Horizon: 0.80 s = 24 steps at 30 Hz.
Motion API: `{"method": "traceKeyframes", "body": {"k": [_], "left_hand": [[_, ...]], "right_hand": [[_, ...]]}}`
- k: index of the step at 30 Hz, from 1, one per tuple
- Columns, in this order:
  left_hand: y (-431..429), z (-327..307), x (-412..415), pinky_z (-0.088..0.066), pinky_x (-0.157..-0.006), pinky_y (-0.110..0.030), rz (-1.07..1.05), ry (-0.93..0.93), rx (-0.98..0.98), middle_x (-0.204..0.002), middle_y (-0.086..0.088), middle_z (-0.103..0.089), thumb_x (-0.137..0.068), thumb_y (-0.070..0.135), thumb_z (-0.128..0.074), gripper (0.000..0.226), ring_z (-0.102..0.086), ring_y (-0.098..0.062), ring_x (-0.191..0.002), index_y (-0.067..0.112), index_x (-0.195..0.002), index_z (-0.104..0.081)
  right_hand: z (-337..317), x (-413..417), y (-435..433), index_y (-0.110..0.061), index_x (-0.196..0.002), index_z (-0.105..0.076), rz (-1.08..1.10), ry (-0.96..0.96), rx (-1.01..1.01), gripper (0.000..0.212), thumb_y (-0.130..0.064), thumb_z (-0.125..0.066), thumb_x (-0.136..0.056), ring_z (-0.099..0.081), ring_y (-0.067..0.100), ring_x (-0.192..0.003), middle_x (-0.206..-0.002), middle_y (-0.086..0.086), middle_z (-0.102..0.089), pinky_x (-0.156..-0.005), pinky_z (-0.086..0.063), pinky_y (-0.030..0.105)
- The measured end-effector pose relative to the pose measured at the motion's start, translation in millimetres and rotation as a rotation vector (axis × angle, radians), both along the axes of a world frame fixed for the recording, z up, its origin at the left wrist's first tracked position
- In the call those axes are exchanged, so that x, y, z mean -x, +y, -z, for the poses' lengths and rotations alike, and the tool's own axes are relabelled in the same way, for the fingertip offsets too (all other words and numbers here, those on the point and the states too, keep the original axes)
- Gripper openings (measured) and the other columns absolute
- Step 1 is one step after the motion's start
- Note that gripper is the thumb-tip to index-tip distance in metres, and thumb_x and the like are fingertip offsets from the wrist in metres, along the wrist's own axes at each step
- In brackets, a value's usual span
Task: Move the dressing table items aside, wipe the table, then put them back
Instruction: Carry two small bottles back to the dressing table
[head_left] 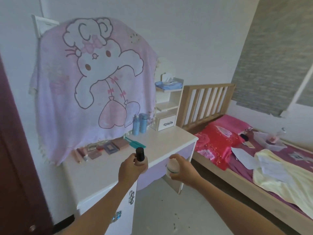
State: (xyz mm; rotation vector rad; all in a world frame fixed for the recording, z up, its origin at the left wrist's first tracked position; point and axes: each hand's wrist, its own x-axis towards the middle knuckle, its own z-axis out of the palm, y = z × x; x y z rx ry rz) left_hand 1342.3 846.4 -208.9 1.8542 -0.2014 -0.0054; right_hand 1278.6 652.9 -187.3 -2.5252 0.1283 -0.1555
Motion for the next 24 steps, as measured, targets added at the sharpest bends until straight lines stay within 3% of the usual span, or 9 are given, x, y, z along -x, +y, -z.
{"method": "traceKeyframes", "body": {"k": [7,11,15,18,24], "left_hand": [[-44,38,-75,-0.043,-0.071,-0.029,0.02,0.076,-0.062,-0.086,-0.013,-0.068,-0.06,0.045,-0.052,0.049,-0.063,-0.031,-0.085,0.006,-0.088,-0.06],[-80,43,-118,-0.043,-0.07,-0.029,0.017,0.108,-0.095,-0.085,-0.009,-0.066,-0.06,0.043,-0.051,0.036,-0.062,-0.03,-0.084,0.014,-0.08,-0.057],[-120,48,-167,-0.047,-0.075,-0.035,-0.074,0.12,-0.035,-0.102,-0.013,-0.067,-0.058,0.038,-0.057,0.029,-0.061,-0.033,-0.095,0.022,-0.083,-0.057],[-148,48,-199,-0.045,-0.077,-0.035,-0.153,0.143,-0.025,-0.095,-0.013,-0.065,-0.055,0.041,-0.059,0.023,-0.06,-0.034,-0.096,0.031,-0.074,-0.052],[-175,61,-244,-0.05,-0.08,-0.037,-0.265,0.214,-0.093,-0.087,-0.002,-0.063,-0.078,0.013,-0.071,0.028,-0.058,-0.022,-0.08,0.03,-0.088,-0.051]], "right_hand": [[38,-71,-60,-0.02,-0.125,-0.043,0.031,0.078,-0.009,0.057,-0.013,-0.068,-0.073,-0.05,0.018,-0.096,-0.117,0.002,-0.051,-0.076,-0.039,0.023],[48,-124,-104,-0.02,-0.124,-0.042,0.021,0.07,-0.018,0.057,-0.014,-0.068,-0.074,-0.052,0.02,-0.099,-0.119,0.006,-0.052,-0.078,-0.041,0.024],[55,-183,-149,-0.022,-0.123,-0.042,-0.011,0.068,-0.046,0.055,-0.014,-0.066,-0.073,-0.052,0.021,-0.099,-0.117,0.005,-0.051,-0.078,-0.043,0.025],[65,-221,-177,-0.024,-0.122,-0.041,-0.064,0.094,-0.058,0.055,-0.017,-0.066,-0.074,-0.051,0.019,-0.099,-0.117,0.003,-0.05,-0.075,-0.043,0.021],[93,-290,-210,-0.02,-0.124,-0.042,-0.149,0.146,-0.059,0.052,-0.019,-0.065,-0.078,-0.048,0.018,-0.097,-0.116,0.007,-0.05,-0.074,-0.035,0.021]]}}
